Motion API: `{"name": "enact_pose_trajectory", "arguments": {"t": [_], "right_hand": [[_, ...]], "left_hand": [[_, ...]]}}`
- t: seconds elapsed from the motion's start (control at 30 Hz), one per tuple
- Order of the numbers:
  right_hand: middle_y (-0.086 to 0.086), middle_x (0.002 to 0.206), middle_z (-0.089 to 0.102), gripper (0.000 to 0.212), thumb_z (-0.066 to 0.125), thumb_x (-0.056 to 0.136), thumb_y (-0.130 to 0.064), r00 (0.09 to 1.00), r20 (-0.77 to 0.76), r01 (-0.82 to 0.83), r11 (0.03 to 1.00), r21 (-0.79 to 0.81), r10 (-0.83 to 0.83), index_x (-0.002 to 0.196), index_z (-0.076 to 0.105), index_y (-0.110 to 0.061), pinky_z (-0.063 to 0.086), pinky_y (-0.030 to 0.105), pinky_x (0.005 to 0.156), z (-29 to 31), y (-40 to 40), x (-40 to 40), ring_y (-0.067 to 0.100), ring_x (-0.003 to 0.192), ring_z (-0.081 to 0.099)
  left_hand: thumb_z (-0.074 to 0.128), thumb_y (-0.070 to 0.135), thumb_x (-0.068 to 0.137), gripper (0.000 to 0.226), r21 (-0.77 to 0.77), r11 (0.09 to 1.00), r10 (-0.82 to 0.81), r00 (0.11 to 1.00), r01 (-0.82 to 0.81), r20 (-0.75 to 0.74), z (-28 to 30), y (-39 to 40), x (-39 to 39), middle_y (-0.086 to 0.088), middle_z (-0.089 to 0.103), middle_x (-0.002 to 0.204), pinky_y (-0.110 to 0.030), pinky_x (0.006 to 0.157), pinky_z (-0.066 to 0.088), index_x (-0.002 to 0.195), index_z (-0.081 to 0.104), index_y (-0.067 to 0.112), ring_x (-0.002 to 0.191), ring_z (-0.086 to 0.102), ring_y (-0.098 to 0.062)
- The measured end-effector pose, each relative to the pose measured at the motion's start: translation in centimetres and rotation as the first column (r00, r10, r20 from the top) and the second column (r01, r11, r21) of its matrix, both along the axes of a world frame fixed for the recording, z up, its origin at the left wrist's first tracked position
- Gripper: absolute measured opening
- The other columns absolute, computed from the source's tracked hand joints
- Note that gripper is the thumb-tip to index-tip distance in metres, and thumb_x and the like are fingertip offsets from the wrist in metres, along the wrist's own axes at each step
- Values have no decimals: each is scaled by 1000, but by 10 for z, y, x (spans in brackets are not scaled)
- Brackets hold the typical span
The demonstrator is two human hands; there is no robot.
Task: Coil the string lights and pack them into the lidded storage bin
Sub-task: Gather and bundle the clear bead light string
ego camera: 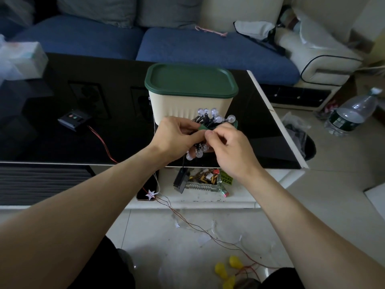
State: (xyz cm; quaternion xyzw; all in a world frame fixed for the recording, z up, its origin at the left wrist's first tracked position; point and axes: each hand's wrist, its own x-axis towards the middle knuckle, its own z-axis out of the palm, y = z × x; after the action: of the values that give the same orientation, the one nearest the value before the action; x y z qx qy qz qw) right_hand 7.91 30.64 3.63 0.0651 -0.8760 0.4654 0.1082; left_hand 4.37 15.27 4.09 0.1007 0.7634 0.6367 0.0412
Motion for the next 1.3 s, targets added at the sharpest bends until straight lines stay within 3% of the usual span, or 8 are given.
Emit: {"name": "enact_pose_trajectory", "arguments": {"t": [0.17, 0.3, 0.43, 0.53, 0.67, 0.77, 1.0, 1.3], "right_hand": [[4, 81, 63, 34, 64, 98, -18, 984, -141, 107, 994, -27, -109, 69, 69, 0, 46, 21, 66, 0, -3, 5, 13, 73, 60], [4, 67, 68, 34, 68, 95, -20, 956, -193, 213, 975, -58, -220, 65, 72, -4, 50, 29, 62, -1, -10, 12, 15, 64, 64], [2, 55, 68, 29, 75, 90, -20, 929, -103, 314, 904, -290, -356, 64, 76, -8, 46, 25, 49, -2, -19, 20, 10, 49, 60], [-7, 71, 75, 5, 80, 85, -15, 910, -4, 362, 800, -479, -415, 82, 81, -11, 53, 14, 65, 2, -25, 20, 1, 73, 73], [0, 75, 77, 11, 83, 83, -21, 901, 217, 424, 657, -623, -375, 78, 80, -12, 59, 25, 79, 3, -27, 18, 11, 80, 75], [3, 71, 76, 22, 82, 83, -21, 891, 274, 449, 617, -646, -362, 64, 75, -14, 59, 29, 81, 3, -29, 17, 14, 75, 73], [6, 77, 77, 20, 78, 87, -26, 882, 323, 470, 610, -638, -343, 76, 79, -10, 56, 28, 83, 2, -33, 19, 13, 81, 74], [7, 100, 78, 57, 31, 106, -39, 931, 303, 366, 565, -740, -205, 93, 81, -14, 50, 32, 96, 9, -29, 26, 20, 106, 70]], "left_hand": [[77, 9, 84, 10, 23, 1000, 11, 1000, -11, 8, 4, 5, 6, -2, 74, 65, -27, 45, 52, 89, 73, 2, 38, 60, -15], [76, 12, 85, 8, -29, 999, 43, 998, -45, -47, 3, 6, 10, -2, 74, 69, -29, 47, 54, 89, 72, 6, 40, 62, -15], [75, 18, 87, 15, -59, 989, 123, 982, -133, -146, -3, 11, 14, -7, 74, 69, -34, 48, 57, 95, 75, 6, 44, 66, -19], [75, 21, 87, 20, -37, 983, 170, 974, -178, -150, -3, 14, 16, -7, 73, 66, -34, 51, 59, 97, 76, 4, 45, 66, -18], [74, 21, 88, 8, -32, 986, 160, 976, -166, -145, 1, 14, 19, -4, 73, 64, -35, 51, 59, 84, 74, 14, 46, 67, -19], [71, 20, 91, 7, -107, 982, 136, 976, -156, -172, -2, 12, 21, 0, 71, 60, -33, 55, 59, 87, 74, 16, 47, 67, -15], [67, 22, 88, 16, -301, 930, 99, 934, -209, -343, -7, 12, 20, 3, 73, 73, -34, 60, 59, 100, 77, 19, 56, 67, -11], [82, 34, 78, 21, -171, 965, 150, 952, -200, -266, 4, 9, 27, 6, 74, 72, -35, 58, 59, 90, 79, 17, 56, 68, -7]]}}
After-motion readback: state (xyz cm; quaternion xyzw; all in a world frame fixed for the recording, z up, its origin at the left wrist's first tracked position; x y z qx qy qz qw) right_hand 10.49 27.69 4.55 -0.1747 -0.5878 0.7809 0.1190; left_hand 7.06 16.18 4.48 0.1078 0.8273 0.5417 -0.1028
